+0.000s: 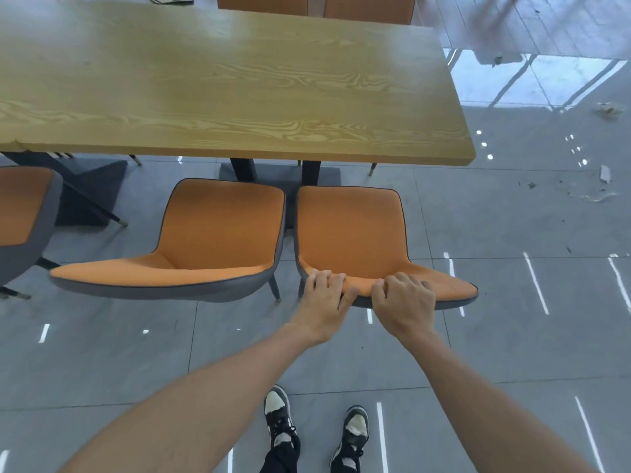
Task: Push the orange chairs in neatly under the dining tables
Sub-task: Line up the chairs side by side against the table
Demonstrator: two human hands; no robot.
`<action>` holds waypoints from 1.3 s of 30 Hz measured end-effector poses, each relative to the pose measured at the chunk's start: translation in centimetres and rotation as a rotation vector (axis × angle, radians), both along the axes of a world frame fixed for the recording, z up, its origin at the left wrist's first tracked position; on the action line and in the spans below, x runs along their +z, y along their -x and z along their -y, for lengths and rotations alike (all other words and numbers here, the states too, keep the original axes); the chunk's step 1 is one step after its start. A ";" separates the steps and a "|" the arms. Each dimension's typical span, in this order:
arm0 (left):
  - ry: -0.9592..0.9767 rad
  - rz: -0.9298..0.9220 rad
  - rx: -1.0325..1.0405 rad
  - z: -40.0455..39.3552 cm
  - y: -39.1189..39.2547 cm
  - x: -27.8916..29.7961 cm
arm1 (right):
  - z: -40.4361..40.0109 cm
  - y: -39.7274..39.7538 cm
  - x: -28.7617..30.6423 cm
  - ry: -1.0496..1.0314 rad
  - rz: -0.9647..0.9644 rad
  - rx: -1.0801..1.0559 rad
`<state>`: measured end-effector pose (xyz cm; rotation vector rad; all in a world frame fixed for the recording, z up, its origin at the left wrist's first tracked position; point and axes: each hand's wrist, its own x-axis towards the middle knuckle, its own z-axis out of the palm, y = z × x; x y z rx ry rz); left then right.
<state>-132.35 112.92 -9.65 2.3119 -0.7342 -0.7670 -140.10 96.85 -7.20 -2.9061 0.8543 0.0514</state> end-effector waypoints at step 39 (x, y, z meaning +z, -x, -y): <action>-0.574 0.424 -0.372 -8.8 -8.6 5.3 | 2.8 -1.3 2.9 -0.106 -0.350 0.359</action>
